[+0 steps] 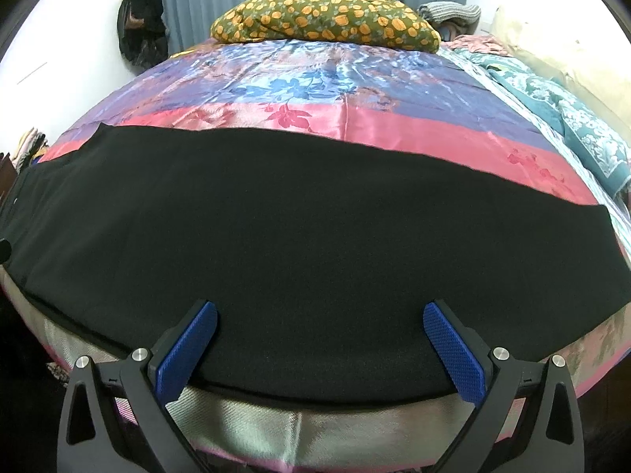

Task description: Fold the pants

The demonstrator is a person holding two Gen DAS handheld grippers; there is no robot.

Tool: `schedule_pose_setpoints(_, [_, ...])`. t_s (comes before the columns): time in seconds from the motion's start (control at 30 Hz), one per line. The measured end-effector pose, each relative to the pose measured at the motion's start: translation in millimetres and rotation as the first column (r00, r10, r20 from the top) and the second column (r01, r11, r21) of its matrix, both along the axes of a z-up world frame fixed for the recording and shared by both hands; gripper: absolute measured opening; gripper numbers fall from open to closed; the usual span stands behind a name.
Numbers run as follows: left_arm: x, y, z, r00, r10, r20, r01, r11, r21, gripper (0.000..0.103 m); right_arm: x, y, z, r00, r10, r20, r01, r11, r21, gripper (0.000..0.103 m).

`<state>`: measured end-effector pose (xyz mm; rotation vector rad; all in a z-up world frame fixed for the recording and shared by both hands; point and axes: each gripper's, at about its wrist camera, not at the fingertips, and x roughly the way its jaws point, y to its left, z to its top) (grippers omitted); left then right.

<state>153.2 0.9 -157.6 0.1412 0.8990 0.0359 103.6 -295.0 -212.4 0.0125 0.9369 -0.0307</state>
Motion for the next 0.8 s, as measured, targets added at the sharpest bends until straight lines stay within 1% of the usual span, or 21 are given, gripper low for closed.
schedule_pose_setpoints(0.07, [-2.4, -1.0, 3.3, 1.0, -0.005, 0.017, 0.005, 1.0, 0.003, 0.101, -2.9, -4.2, 7.5, 0.999, -0.013, 0.039, 0.012, 1.0, 0.004, 0.103])
schedule_pose_setpoints(0.13, [-3.6, -1.4, 5.4, 1.0, -0.01, 0.03, 0.01, 1.0, -0.003, 0.101, -5.5, -16.0, 18.2, 0.995, -0.044, 0.095, 0.039, 0.998, 0.052, 0.103])
schedule_pose_setpoints(0.2, [-2.4, -1.8, 3.9, 1.0, -0.008, 0.026, 0.008, 1.0, -0.007, 0.101, -8.3, -29.4, 26.8, 0.988, -0.086, 0.131, 0.073, 0.992, 0.106, 0.103])
schedule_pose_setpoints(0.27, [0.4, -1.2, 1.9, 1.0, -0.001, 0.016, 0.001, 1.0, -0.013, 0.101, -11.4, -49.4, 35.2, 0.979, -0.145, 0.144, 0.12, 0.979, 0.165, 0.103])
schedule_pose_setpoints(0.33, [3.0, 0.0, 1.6, 1.0, 0.008, 0.013, -0.007, 1.0, -0.015, 0.101, -10.1, -71.2, 42.6, 0.972, -0.196, 0.132, 0.166, 0.964, 0.207, 0.103])
schedule_pose_setpoints(0.4, [4.9, 1.9, 2.3, 1.0, 0.019, 0.018, -0.019, 1.0, -0.011, 0.101, -10.6, -113.0, 54.4, 0.953, -0.273, 0.135, 0.232, 0.938, 0.259, 0.103])
schedule_pose_setpoints(0.5, [8.3, 8.6, 0.9, 0.999, 0.053, 0.012, -0.052, 0.999, -0.009, 0.101, -12.4, -197.4, 76.7, 0.908, -0.387, 0.162, 0.33, 0.897, 0.294, 0.103])
schedule_pose_setpoints(0.53, [9.7, 11.4, -0.5, 0.998, 0.067, 0.005, -0.066, 0.998, -0.013, 0.101, -13.0, -236.3, 82.7, 0.887, -0.436, 0.155, 0.373, 0.872, 0.315, 0.103])
schedule_pose_setpoints(0.57, [10.5, 13.6, -1.7, 0.997, 0.079, -0.001, -0.079, 0.997, -0.018, 0.101, -13.7, -259.3, 85.4, 0.874, -0.463, 0.145, 0.398, 0.855, 0.331, 0.103])
schedule_pose_setpoints(0.6, [11.8, 16.3, -2.9, 0.996, 0.093, -0.007, -0.094, 0.995, -0.025, 0.101, -14.1, -298.0, 85.3, 0.86, -0.496, 0.118, 0.429, 0.829, 0.358, 0.103])
schedule_pose_setpoints(0.63, [12.6, 18.2, -3.9, 0.994, 0.106, -0.013, -0.106, 0.994, -0.029, 0.101, -13.8, -332.3, 81.1, 0.856, -0.511, 0.078, 0.45, 0.811, 0.373, 0.103])
schedule_pose_setpoints(0.67, [13.9, 20.2, -5.0, 0.993, 0.119, -0.018, -0.12, 0.992, -0.032, 0.101, -13.2, -356.6, 76.3, 0.857, -0.514, 0.042, 0.462, 0.801, 0.382, 0.102])
schedule_pose_setpoints(0.7, [15.2, 21.8, -6.3, 0.991, 0.132, -0.024, -0.132, 0.991, -0.034, 0.101, -12.5, -373.2, 70.0, 0.865, -0.501, 0.005, 0.457, 0.794, 0.4, 0.102])
schedule_pose_setpoints(0.73, [15.8, 22.8, -8.1, 0.99, 0.138, -0.031, -0.139, 0.99, -0.033, 0.101, -12.1, -390.9, 59.4, 0.883, -0.467, -0.041, 0.433, 0.78, 0.452, 0.098])
schedule_pose_setpoints(0.77, [16.7, 23.2, -9.7, 0.989, 0.142, -0.037, -0.144, 0.989, -0.031, 0.101, -13.9, -400.3, 50.7, 0.9, -0.432, -0.064, 0.402, 0.761, 0.509, 0.092])
schedule_pose_setpoints(0.8, [17.7, 23.1, -11.7, 0.988, 0.146, -0.045, -0.147, 0.989, -0.024, 0.101, -13.9, -405.3, 44.5, 0.911, -0.405, -0.081, 0.38, 0.746, 0.547, 0.091])
